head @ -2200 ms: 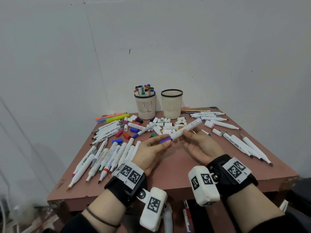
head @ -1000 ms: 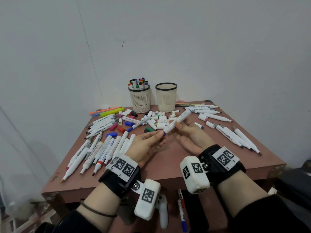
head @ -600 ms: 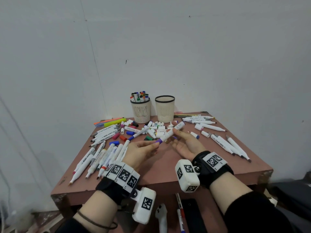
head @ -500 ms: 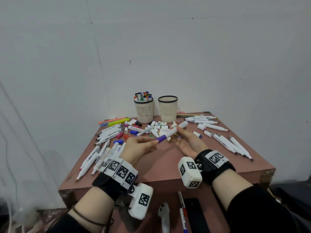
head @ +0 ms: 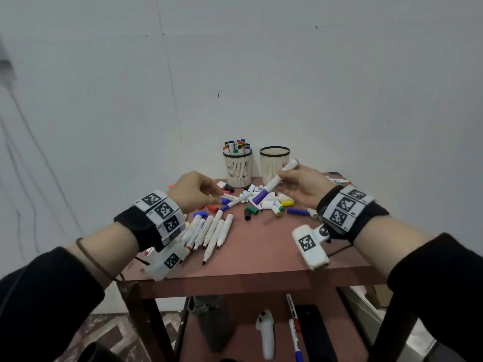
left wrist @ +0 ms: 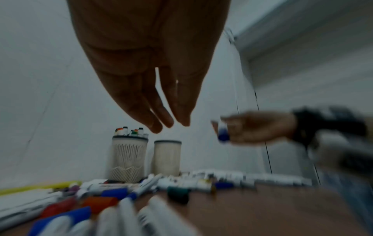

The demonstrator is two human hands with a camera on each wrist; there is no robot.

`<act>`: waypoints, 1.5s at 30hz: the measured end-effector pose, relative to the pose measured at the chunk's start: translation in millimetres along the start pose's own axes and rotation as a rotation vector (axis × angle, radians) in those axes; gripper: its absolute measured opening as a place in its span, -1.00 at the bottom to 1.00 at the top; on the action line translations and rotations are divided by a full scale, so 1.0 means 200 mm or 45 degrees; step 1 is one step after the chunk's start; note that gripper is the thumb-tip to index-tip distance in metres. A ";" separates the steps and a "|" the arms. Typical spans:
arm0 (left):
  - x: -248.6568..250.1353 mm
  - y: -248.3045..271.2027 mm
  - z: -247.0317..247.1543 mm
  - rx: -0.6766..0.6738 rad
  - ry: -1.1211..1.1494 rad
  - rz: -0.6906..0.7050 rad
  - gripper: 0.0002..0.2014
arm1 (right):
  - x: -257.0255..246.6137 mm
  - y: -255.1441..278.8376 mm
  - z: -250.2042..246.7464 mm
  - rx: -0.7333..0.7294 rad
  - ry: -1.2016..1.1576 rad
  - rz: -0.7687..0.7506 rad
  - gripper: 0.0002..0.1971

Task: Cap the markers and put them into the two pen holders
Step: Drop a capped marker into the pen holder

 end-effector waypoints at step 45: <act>-0.07 -0.08 0.07 -0.013 0.213 0.155 -0.82 | -0.08 -0.81 0.75 0.116 0.904 -1.154 -0.74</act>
Point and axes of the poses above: each hand's wrist, its own y-axis away from the middle knuckle, its own z-axis out of the palm, x = y × z, the point moved 1 cm from there along -y, towards the middle knuckle, and after that the axes turned 13 degrees about x, right-handed, at the moved point
